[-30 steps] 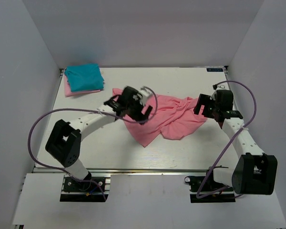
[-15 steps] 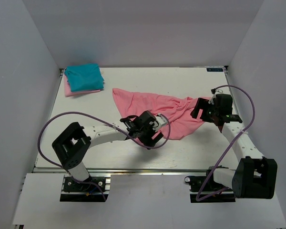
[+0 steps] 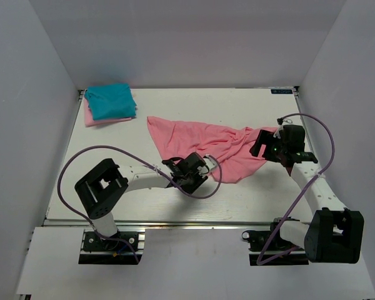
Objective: Fold and stack the t-shirts
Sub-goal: Flatten out the tshirt
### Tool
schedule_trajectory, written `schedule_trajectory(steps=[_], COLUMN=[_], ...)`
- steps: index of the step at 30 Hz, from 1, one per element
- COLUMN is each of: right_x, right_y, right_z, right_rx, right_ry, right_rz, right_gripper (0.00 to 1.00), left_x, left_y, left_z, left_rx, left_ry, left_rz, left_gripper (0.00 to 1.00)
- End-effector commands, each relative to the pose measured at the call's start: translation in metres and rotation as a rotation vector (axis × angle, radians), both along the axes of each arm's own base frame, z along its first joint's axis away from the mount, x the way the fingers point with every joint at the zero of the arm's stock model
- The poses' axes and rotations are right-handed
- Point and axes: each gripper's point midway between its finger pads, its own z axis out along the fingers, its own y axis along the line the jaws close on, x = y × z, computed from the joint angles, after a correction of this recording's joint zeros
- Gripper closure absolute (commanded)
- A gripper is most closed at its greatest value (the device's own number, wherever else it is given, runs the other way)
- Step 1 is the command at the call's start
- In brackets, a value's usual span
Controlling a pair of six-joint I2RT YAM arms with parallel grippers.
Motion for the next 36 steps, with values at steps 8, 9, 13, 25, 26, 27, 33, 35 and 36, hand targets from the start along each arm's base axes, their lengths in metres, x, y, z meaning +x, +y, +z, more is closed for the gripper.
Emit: schedule_trajectory(steps=[8,9,13,25,26,27,33,35,36], right_x=[-0.006,-0.008,-0.017,-0.067,-0.067,-0.067,-0.052,-0.040,-0.031], right_y=[0.008,0.014,0.041,0.115,0.116,0.116,0.129,0.121,0.124], right_z=[0.003,0.001,0.003,-0.042,-0.049,-0.051,-0.052,-0.049,-0.040], right_rx=[0.008,0.014,0.048,0.035,0.001,0.003,-0.093,-0.131,-0.127], right_ry=[-0.022,-0.014,0.012,0.179,0.192,0.200,0.166,0.143,0.113], right_rz=[0.045,0.074,0.204,0.448,0.437,0.432,0.396,0.327,0.318], right_gripper=[0.10,0.10,0.10,0.10,0.10,0.10,0.10,0.10,0.10], left_x=[0.021,0.030,0.064,0.137,0.140,0.141,0.148,0.154,0.153], left_y=[-0.001,-0.001,0.003,0.035,0.042,0.041,0.050,0.068,0.074], left_z=[0.011,0.023,0.085,0.176,0.177,0.173,0.176,0.181,0.184], left_rx=[-0.033,-0.059,-0.146,-0.176,-0.159,-0.156,-0.175,-0.158,-0.144], left_ry=[-0.077,-0.100,-0.268,-0.505,-0.509,-0.502,-0.494,-0.525,-0.538], left_rz=[0.129,0.167,0.327,0.659,0.676,0.682,0.717,0.784,0.797], left_gripper=[1.00,1.00,1.00,1.00,1.00,1.00,1.00,1.00,1.00])
